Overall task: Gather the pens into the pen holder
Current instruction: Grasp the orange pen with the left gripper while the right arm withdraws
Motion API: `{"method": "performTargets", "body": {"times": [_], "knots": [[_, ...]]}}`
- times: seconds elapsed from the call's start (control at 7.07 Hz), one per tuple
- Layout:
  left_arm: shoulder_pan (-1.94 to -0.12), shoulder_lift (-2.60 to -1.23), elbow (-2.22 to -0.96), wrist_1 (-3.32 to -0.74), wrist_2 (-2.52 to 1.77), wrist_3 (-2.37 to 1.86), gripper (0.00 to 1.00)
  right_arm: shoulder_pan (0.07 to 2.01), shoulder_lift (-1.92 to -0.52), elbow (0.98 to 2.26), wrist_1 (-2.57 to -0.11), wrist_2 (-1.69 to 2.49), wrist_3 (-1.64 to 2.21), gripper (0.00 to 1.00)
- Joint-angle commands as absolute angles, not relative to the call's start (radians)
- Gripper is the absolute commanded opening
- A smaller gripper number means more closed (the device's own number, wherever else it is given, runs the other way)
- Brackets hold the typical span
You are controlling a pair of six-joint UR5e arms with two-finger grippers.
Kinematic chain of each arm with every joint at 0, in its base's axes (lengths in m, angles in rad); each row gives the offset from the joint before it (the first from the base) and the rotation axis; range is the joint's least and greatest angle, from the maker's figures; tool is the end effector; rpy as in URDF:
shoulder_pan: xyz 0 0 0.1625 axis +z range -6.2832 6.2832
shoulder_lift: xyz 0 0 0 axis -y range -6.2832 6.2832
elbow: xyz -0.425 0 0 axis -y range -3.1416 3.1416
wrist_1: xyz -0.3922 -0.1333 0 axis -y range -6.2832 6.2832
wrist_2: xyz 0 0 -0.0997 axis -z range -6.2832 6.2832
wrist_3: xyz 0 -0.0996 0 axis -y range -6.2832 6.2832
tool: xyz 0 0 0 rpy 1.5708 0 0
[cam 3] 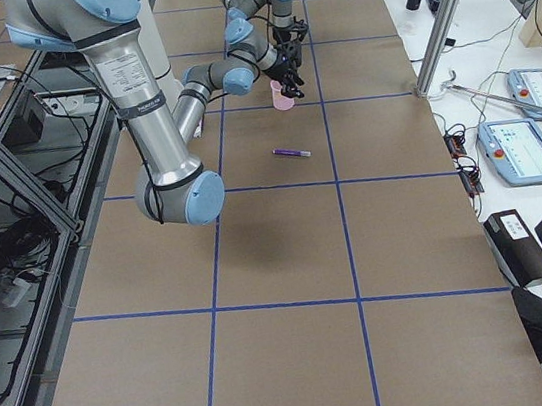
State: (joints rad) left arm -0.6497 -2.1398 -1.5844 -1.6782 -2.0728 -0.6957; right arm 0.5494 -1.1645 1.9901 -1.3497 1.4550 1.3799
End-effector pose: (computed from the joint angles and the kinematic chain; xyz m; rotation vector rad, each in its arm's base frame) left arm 0.4969 -0.4848 0.3086 0.1186 0.8254 0.3854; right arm -0.4100 -0.4209 0.2278 0.4794 -0.9431 0.3853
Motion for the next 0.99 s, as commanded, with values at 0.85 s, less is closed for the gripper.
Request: {"method": "performTargets", "body": {"times": [0.85], "knots": [[-0.623, -2.172, -1.528, -1.66, -2.079, -0.667, 0.43, 0.698, -1.23, 2.011, -1.348, 1.687, 1.341, 0.55]]}}
